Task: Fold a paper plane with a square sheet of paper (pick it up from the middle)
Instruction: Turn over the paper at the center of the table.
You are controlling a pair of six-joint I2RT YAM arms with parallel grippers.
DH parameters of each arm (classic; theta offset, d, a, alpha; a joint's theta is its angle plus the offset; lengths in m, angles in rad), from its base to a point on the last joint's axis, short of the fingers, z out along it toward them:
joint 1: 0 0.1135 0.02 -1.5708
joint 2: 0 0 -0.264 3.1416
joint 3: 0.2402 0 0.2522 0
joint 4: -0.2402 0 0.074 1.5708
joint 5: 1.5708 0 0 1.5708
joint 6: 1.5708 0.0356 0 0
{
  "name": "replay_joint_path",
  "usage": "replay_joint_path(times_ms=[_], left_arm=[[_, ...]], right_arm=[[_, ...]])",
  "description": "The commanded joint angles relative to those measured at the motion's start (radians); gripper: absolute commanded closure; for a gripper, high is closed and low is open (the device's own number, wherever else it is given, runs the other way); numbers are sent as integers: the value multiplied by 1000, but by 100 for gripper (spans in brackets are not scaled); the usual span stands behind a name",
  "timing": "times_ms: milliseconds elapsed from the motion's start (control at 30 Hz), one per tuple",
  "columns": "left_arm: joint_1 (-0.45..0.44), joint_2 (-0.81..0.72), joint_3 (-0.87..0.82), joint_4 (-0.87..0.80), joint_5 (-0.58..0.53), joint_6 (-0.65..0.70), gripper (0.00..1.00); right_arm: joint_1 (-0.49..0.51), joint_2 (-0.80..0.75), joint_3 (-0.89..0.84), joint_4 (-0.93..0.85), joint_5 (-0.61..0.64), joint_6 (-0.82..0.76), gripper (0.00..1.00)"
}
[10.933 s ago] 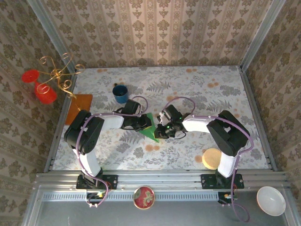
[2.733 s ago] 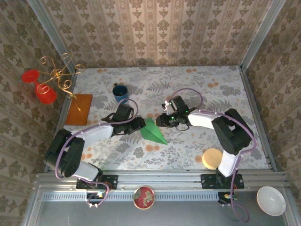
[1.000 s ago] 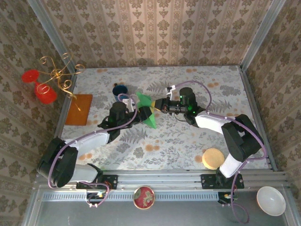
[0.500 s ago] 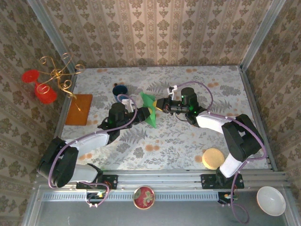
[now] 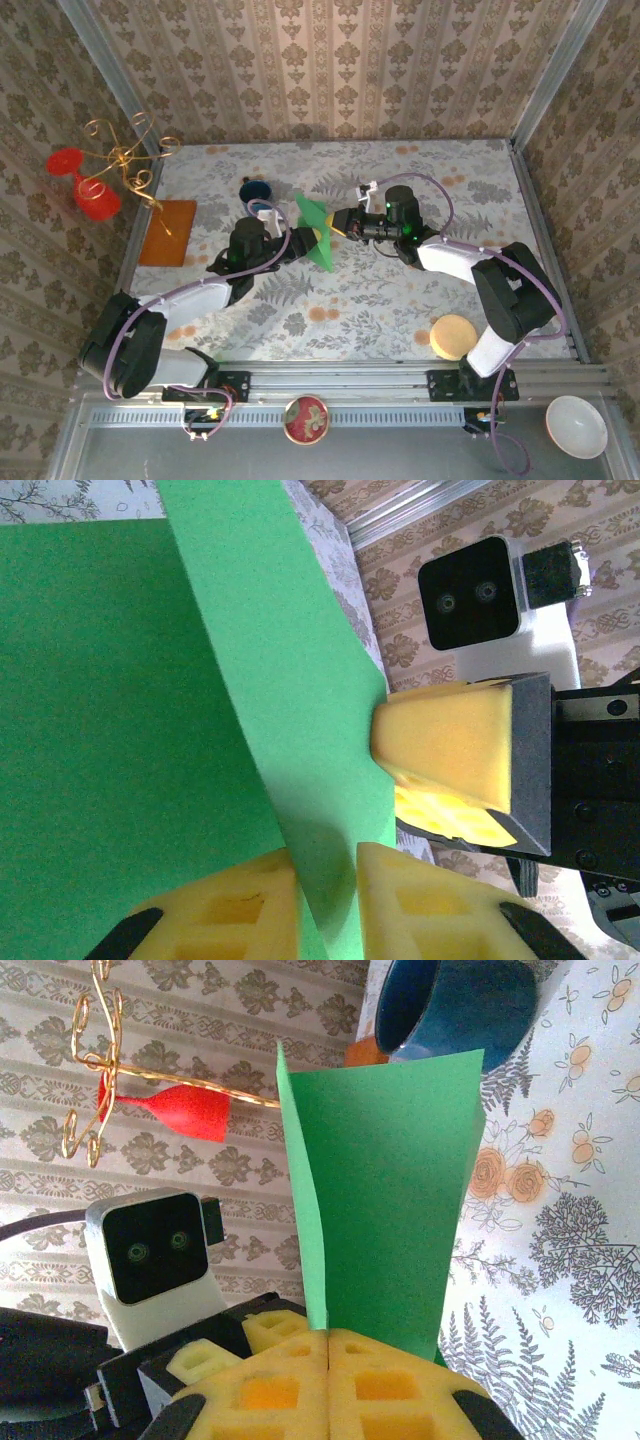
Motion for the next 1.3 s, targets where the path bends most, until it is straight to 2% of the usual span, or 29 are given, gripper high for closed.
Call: replay_joint_path(times_ms=[0,267,467,567,667,767,867,900,1000,1267], left_arm=[[10,-20,-5,49,20,-22,79],[19,-7,-24,135,24,-95,79],[21,1,-22,118,23,-92,90],[21,5,-16,86,23,-78,90],[22,-7,-2,-7,10,-29,91],[20,-44,49,-231,-37,82,91],[4,-70,167,-598,-170,276,92],[-13,-70,218,-725,-245,340,92],[-51,-42,346,-988,-435,467,92],[-199,184,627,-1379,-933,595,93]], right_arm=[[-7,-10,-12,-22,-2,-7,95],[-9,-10,-21,-13,0,-10,97],[-9,-16,-22,-11,1,-9,94],[-10,-25,-21,-39,8,-24,80],[-23,-55,-13,-150,47,-86,66],[-42,-111,-22,-264,124,-167,54],[-68,-170,-21,-391,199,-242,47],[-75,-188,-16,-435,218,-266,46],[-88,-236,-9,-529,289,-317,44],[-116,-335,-45,-628,441,-343,43]])
